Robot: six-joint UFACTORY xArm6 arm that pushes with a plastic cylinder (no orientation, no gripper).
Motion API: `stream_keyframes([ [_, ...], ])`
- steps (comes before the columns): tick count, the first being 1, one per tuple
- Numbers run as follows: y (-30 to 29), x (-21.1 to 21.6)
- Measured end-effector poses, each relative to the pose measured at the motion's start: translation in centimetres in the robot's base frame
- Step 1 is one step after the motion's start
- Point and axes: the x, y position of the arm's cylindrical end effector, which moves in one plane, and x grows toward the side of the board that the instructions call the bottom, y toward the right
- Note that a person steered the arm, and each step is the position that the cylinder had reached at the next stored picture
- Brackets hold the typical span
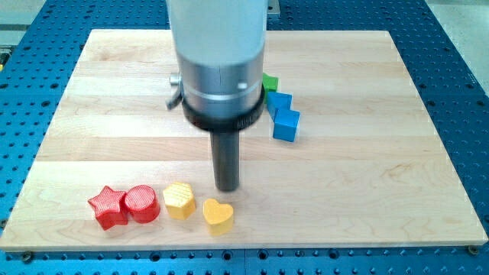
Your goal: Push the hexagon to the left of the heart
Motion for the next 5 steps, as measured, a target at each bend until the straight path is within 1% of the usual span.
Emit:
stream_keyframes([
  [1, -1.1, -2.3],
  [2, -3.5, -0.7],
  [3, -4.2, 0.8],
  [5, -4.2, 1.4],
])
